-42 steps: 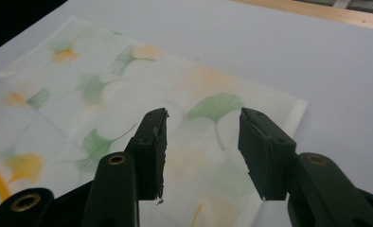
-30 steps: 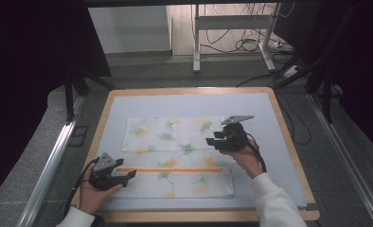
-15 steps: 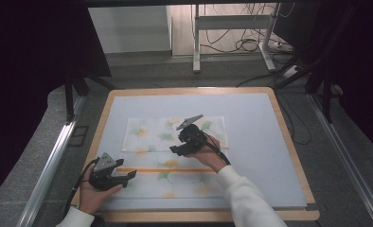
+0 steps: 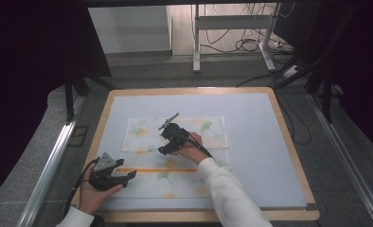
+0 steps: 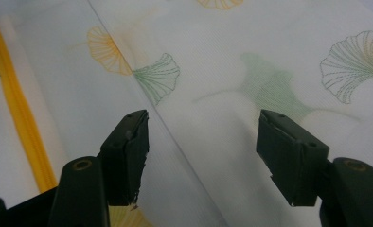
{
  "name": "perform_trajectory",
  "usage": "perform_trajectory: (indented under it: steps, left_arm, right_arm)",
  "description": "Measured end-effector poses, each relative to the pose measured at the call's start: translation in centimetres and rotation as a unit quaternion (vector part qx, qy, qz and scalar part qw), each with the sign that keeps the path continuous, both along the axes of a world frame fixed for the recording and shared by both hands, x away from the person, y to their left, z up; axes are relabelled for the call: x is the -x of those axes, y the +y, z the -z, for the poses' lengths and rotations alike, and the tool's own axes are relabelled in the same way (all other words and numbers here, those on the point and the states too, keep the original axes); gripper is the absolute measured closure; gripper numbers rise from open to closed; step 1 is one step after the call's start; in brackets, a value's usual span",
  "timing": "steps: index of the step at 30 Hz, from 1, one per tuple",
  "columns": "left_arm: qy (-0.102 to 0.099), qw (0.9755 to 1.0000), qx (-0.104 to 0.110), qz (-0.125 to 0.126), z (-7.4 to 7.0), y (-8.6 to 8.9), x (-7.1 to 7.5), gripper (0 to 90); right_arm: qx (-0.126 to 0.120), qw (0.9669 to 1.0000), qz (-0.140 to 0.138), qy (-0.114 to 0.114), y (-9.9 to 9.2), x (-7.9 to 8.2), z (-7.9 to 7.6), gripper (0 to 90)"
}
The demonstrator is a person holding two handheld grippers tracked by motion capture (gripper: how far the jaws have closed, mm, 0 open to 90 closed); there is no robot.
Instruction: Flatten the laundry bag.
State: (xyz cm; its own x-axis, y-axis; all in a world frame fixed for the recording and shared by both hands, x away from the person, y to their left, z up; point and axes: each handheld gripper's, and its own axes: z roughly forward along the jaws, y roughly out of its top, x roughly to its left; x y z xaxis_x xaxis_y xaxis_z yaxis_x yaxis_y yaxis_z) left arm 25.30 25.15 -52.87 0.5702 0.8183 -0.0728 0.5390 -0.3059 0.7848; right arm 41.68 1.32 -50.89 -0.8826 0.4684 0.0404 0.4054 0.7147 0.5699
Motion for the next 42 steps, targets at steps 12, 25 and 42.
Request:
perform_trajectory:
  steps: [12, 25, 42]
  left_arm:
    - [0.000, 1.0000, -0.001, 0.001, 0.0, 0.0, 0.0, 28.8]
    - [0.001, 1.0000, -0.002, 0.003, 0.1, 0.0, 0.0, 28.8]
    - [0.002, 1.0000, -0.001, 0.005, 0.1, 0.0, -0.1, 28.8]
  right_arm:
    - [0.026, 0.9997, 0.001, -0.004, 0.3, -0.9, 1.1, 35.4]
    - [0.041, 0.9986, 0.015, -0.029, 0.3, -1.0, 1.0, 54.7]
    - [-0.013, 0.9985, 0.042, -0.031, -0.4, -2.1, -0.2, 87.1]
